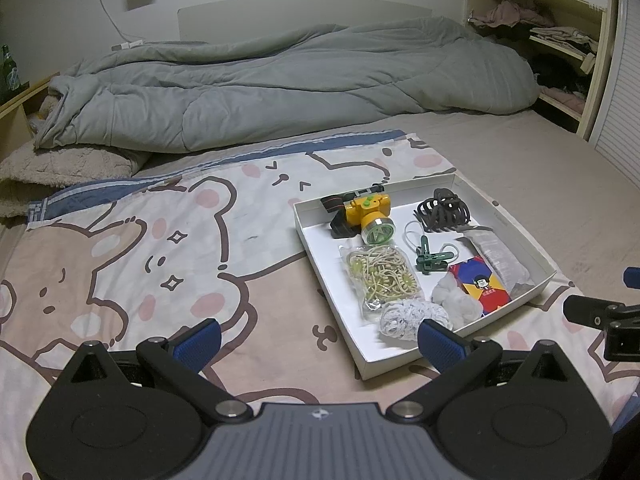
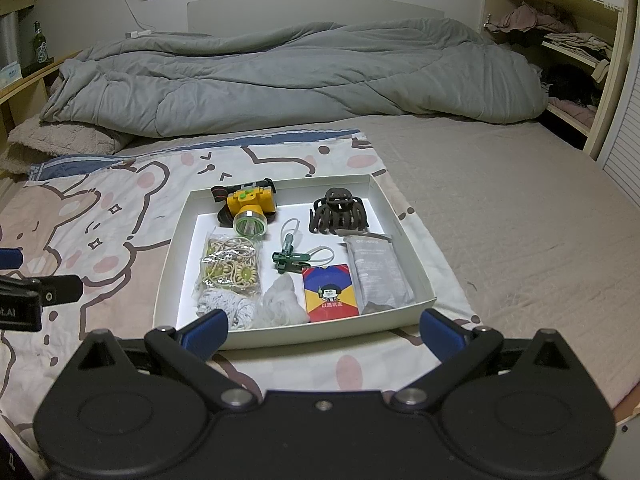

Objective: Organize objects

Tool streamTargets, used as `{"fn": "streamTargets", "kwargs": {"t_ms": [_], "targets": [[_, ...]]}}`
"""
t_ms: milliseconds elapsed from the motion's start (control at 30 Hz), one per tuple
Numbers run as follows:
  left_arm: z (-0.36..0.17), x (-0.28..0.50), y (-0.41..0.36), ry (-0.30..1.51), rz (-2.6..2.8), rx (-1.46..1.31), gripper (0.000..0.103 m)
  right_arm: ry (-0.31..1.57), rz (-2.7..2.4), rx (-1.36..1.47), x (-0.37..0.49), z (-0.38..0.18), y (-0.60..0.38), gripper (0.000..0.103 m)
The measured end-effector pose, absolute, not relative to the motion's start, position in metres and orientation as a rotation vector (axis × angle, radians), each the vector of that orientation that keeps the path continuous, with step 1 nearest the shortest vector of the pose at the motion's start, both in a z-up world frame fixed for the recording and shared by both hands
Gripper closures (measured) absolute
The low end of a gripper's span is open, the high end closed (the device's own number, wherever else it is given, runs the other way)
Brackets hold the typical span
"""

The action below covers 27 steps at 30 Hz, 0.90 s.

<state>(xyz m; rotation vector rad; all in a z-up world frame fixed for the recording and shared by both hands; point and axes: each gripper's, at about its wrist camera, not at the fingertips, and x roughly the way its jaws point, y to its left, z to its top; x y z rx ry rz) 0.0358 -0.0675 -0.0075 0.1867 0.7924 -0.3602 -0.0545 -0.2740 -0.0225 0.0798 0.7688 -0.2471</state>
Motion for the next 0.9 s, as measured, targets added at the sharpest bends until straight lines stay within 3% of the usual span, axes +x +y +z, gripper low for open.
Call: {"fn": "streamTargets", "kwargs": {"t_ms": [900], "targets": [[-0.0100,0.0356,-0.0677,0.794,-0.359,0.187,0.000,0.770,-0.242,0.080,-0.0555,-0.0238,-0.2703,0.000]]}}
